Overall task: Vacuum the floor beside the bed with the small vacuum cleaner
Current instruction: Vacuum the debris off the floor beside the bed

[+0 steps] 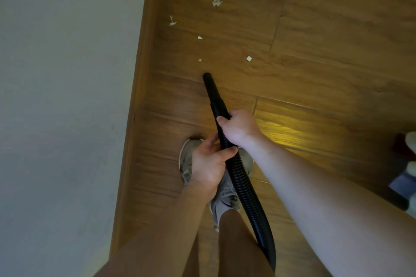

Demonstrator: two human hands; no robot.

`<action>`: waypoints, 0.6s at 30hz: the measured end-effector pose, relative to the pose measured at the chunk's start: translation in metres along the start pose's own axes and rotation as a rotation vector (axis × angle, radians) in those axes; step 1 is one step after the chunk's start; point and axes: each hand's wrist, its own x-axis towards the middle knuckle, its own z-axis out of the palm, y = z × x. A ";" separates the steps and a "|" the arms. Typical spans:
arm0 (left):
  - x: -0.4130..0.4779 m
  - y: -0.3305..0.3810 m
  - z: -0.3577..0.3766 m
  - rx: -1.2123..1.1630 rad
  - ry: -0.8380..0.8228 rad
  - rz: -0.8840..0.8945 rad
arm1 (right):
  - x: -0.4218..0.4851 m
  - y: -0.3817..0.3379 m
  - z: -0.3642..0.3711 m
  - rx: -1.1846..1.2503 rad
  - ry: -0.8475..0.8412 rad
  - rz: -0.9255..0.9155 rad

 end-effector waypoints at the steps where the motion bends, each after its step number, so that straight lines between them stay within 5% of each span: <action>1: 0.001 0.002 0.003 -0.004 0.006 0.005 | 0.002 -0.001 -0.003 0.005 -0.005 -0.004; 18: 0.005 0.018 0.064 0.158 -0.049 -0.034 | 0.003 0.028 -0.069 0.118 0.055 0.069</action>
